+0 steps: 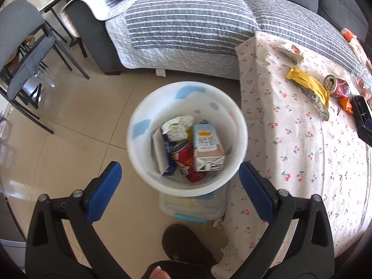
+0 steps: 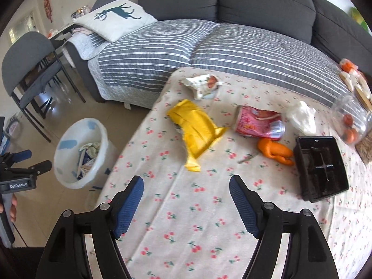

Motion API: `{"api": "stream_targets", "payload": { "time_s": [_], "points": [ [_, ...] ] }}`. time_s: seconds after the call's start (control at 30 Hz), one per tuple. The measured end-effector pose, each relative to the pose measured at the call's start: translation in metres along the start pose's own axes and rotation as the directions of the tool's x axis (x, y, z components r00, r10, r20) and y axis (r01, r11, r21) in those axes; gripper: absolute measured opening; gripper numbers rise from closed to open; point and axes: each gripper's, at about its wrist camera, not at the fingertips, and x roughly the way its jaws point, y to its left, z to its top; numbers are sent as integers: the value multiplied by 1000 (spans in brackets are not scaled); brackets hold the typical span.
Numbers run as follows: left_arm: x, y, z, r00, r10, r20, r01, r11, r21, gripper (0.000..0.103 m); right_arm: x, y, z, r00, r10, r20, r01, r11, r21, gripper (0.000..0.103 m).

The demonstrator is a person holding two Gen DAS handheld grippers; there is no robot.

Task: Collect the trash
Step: 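Reach the left tool to the yellow wrapper and grasp it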

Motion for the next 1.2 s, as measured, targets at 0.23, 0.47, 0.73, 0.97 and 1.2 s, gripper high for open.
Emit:
{"api": "stream_targets", "payload": {
  "time_s": [0.23,0.47,0.73,0.97,1.2],
  "points": [
    [3,-57,16,1000,-14,-8,14,999,48,100,-6,-77,-5,991,-118,-67,127,981,144,81],
    [16,-118,44,995,-88,-42,89,995,39,100,-15,-145,-5,985,-143,-100,166,943,289,82],
    [45,-168,83,991,-130,-24,125,983,-135,100,-17,-199,-13,979,-155,-133,196,899,392,82],
    [72,-195,99,985,-171,-29,157,950,-269,100,-19,-230,-11,977,-169,-133,210,876,434,82],
    [82,-211,110,987,-162,7,156,935,-318,100,-8,-254,-9,972,-180,-151,231,850,473,82]
  ]
}}
